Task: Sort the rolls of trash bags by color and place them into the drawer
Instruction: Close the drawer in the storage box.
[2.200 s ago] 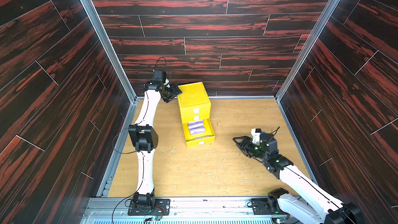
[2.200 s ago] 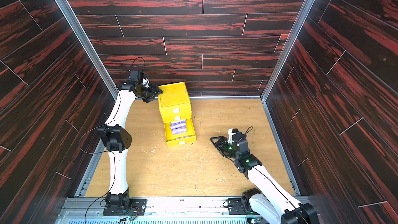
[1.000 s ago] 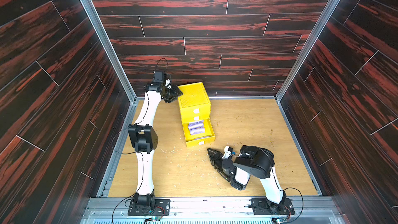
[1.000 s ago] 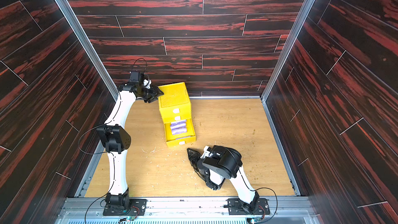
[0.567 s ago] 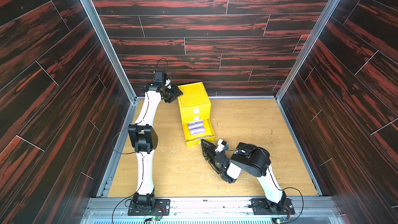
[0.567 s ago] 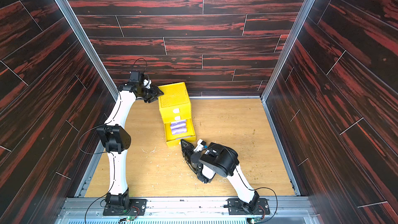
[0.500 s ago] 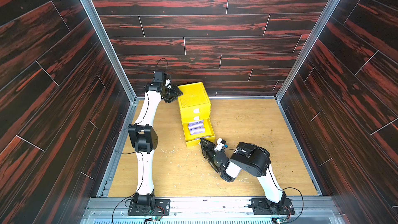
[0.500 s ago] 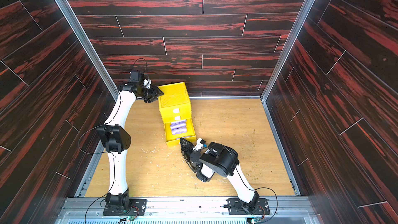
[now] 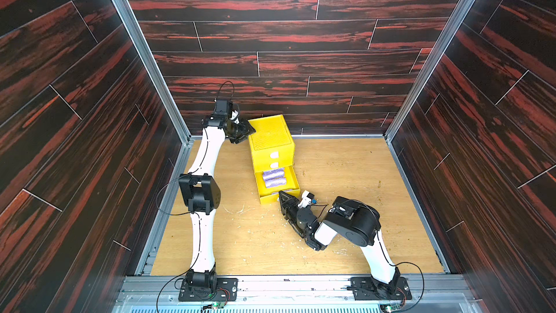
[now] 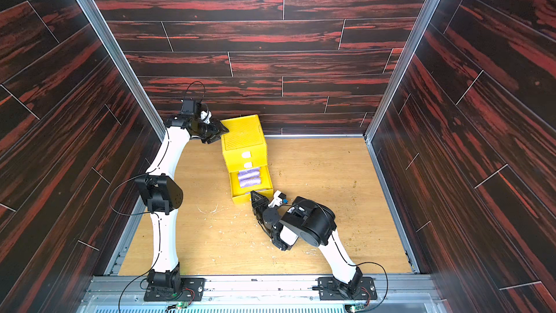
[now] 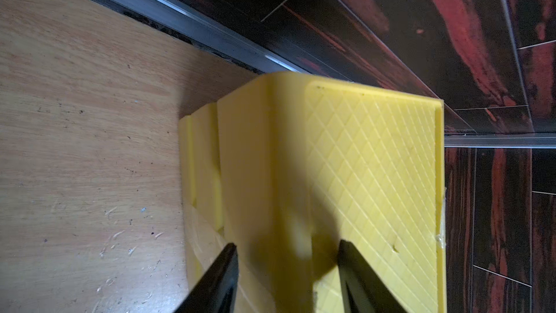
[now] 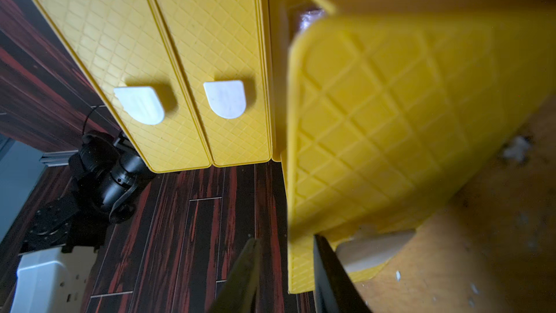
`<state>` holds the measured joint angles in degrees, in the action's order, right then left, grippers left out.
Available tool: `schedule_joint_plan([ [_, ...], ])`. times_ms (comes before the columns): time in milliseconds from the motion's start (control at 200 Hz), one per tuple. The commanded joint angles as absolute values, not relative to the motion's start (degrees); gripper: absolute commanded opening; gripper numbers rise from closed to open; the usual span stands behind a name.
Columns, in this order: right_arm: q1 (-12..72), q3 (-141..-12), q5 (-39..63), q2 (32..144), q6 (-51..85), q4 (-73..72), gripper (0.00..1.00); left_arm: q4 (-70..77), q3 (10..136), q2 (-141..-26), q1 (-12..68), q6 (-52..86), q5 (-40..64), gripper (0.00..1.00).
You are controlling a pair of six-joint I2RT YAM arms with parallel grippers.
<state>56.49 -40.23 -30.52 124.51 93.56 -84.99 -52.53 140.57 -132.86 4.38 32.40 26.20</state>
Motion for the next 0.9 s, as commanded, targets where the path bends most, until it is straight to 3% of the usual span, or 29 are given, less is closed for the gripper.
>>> schedule_joint_plan([
  [0, 55.22, -41.90, -30.64, 124.64, 93.52, -81.72, 0.20, -60.95, 140.09, -134.83, 5.71, 31.51, 26.45, 0.56],
  [150, 53.79, -44.74, -29.27, 126.10, 93.32, -80.75, 0.07, -60.91, 140.21, -135.00, 5.71, 31.60, 26.54, 0.56],
  [892, 49.42, -58.91, -25.65, 131.76, 91.40, -71.17, 0.08, -60.89, 140.76, -135.36, 5.71, 31.77, 27.32, 0.55],
])
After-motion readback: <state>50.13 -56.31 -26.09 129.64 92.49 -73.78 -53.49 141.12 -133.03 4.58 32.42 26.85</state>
